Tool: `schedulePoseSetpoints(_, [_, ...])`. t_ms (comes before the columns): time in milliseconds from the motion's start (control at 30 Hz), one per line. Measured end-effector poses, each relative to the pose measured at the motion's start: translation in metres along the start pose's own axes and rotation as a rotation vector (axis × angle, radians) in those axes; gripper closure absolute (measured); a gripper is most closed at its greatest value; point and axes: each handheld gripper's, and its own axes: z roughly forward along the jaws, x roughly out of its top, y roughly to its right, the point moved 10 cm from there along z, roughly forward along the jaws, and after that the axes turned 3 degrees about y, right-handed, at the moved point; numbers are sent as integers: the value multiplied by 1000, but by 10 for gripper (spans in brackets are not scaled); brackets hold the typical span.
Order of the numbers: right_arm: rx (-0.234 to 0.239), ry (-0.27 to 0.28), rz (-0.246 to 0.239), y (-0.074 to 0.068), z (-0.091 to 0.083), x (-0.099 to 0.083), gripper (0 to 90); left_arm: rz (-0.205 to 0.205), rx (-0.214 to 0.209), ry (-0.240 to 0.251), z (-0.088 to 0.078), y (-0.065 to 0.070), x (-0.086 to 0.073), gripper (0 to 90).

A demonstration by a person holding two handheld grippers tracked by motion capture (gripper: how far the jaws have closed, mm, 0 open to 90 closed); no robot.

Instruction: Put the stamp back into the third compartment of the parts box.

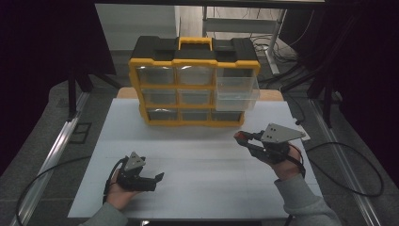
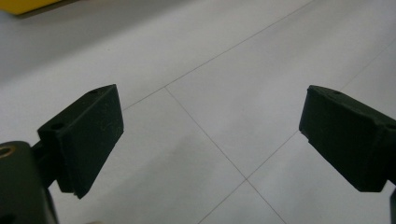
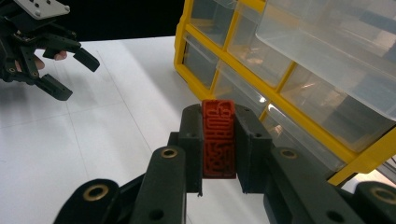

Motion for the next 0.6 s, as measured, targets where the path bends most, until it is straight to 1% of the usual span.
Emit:
schedulePoseSetpoints(233, [-2, -1, -2, 0, 0, 0, 744, -1, 0, 1, 0, 0, 0, 69])
schedulePoseSetpoints(600, [-18, -4, 4, 5, 0, -2, 744, 1, 4, 1, 0, 0, 0, 69])
